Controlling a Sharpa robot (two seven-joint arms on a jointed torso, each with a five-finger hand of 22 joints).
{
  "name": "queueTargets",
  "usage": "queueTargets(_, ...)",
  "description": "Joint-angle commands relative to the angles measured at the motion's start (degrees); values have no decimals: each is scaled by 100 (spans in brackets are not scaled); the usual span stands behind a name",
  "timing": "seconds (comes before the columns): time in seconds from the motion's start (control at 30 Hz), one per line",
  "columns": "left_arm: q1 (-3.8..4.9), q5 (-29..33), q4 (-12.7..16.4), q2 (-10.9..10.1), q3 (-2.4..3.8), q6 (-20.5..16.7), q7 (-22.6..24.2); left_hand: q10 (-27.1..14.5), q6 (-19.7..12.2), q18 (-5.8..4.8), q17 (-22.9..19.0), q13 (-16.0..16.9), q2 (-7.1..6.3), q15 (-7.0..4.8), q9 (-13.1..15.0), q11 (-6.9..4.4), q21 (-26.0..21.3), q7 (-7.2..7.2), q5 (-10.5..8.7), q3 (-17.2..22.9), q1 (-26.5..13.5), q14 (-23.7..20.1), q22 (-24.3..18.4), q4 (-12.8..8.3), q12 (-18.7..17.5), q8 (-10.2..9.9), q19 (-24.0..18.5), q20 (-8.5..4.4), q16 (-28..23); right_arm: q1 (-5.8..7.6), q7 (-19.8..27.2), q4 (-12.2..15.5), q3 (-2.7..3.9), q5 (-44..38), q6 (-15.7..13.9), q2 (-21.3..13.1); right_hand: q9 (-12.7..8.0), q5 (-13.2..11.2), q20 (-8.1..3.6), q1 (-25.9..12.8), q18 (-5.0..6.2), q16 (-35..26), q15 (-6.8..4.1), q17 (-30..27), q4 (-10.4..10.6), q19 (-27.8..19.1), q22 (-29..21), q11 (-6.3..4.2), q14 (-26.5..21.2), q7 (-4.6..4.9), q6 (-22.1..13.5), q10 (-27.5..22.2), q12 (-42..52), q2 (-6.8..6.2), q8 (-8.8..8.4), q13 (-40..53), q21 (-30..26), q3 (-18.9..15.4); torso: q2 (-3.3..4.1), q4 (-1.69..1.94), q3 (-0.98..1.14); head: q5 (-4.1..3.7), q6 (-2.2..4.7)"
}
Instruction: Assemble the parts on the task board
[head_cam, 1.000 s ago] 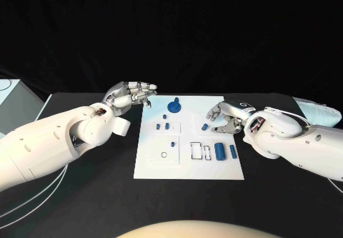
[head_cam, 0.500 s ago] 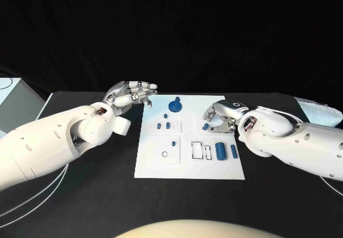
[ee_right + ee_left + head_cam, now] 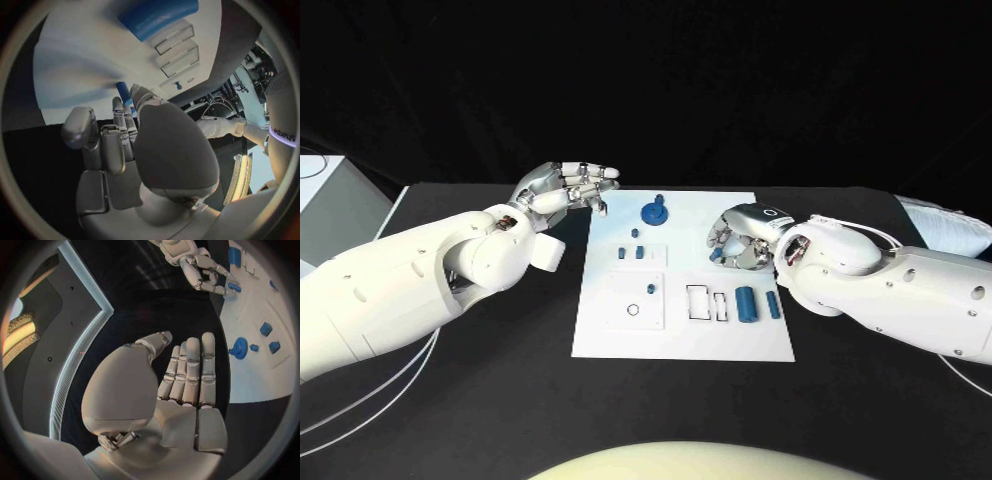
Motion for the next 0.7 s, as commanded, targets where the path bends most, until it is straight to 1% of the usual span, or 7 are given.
queueTargets(0.03, -1, 30, 14, 1, 6, 41, 36, -55, -32, 83, -7, -8, 6, 40, -5, 2, -28, -10, -30, -33, -34, 10, -5, -7, 27, -20, 27, 2, -9, 0, -52, -6, -4, -87, 105, 8, 18, 36, -15, 4, -75, 30, -59, 11, -9, 40, 14, -11, 267, -7, 59, 67, 24, 13, 44, 6, 24, 90, 2, -11, 2, 8, 15)
queueTargets(0.13, -1, 30, 20, -1, 6, 31, 27, -59, -39, 83, -7, -8, 8, 42, -7, 4, -34, -6, -31, -40, -42, 12, -10, 3, 32, -22, 33, 3, -5, -1, -71, -8, -6, -83, 112, 15, 33, -44, -25, 36, -78, 38, -64, 27, -19, 47, 31, -13, 270, -2, 89, 106, -11, 15, 60, -3, 29, 261, 0, -14, 0, -5, 18)
queueTargets(0.17, -1, 30, 23, -1, 6, 26, 26, -67, -59, 83, -8, -8, 8, 44, -11, 8, -43, 2, -30, -49, -47, 15, -17, 14, 38, -30, 40, 4, -1, -2, -75, -6, -7, -69, 109, 19, 42, -193, -26, 49, -80, 40, -62, 26, -22, 52, 44, -10, 270, 3, 100, 127, -42, 5, 65, -10, 33, 405, 0, -14, 1, -1, 15)
queueTargets(0.3, -1, 30, 28, -2, 6, 15, 24, -76, -81, 83, -9, -8, 8, 47, -16, 13, -51, 10, -29, -56, -46, 16, -24, 20, 43, -39, 47, 5, 1, -10, -73, 4, -10, -30, 85, 38, 75, -204, -32, 73, -80, 46, -74, 34, -53, 55, 60, -24, 272, -7, 173, 205, -63, 20, 107, -9, 33, 648, 2, -15, 7, -2, 7)
queueTargets(0.43, -1, 30, 27, -1, 6, 14, 22, -76, -81, 83, -9, -8, 8, 47, -16, 13, -51, 10, -29, -56, -46, 16, -24, 20, 43, -39, 47, 5, 1, -24, -112, 8, -12, 18, -39, 55, 154, -536, -75, 120, -85, 55, -132, 54, -159, 69, 112, -90, 277, -65, 308, 436, -43, 167, 207, 10, 67, 1032, -1, -10, 10, -15, 11)
queueTargets(0.57, -1, 31, 26, 1, 6, 15, 22, -76, -81, 83, -9, -8, 8, 47, -16, 13, -51, 10, -29, -56, -46, 16, -24, 20, 43, -39, 47, 5, 1, -33, -146, 15, -13, 19, -284, 50, 283, -535, -129, 179, -93, 59, -182, 68, -458, 82, 176, -149, 281, -92, 404, 662, -15, 275, 328, 41, 112, 1429, -1, -13, 8, -17, 8)
queueTargets(0.7, -1, 31, 23, 3, 6, 16, 21, -80, -88, 83, -9, -8, 15, 49, -18, 15, -56, 13, -27, -57, -47, 17, -28, 27, 48, -41, 51, 6, 3, -40, -126, 37, -14, 60, -610, 27, 497, -163, -169, -95, -92, 57, -220, 71, -721, 55, 212, -192, 280, -145, 399, 844, -58, 173, 463, 85, 106, 1812, -4, -20, 9, -17, 16)
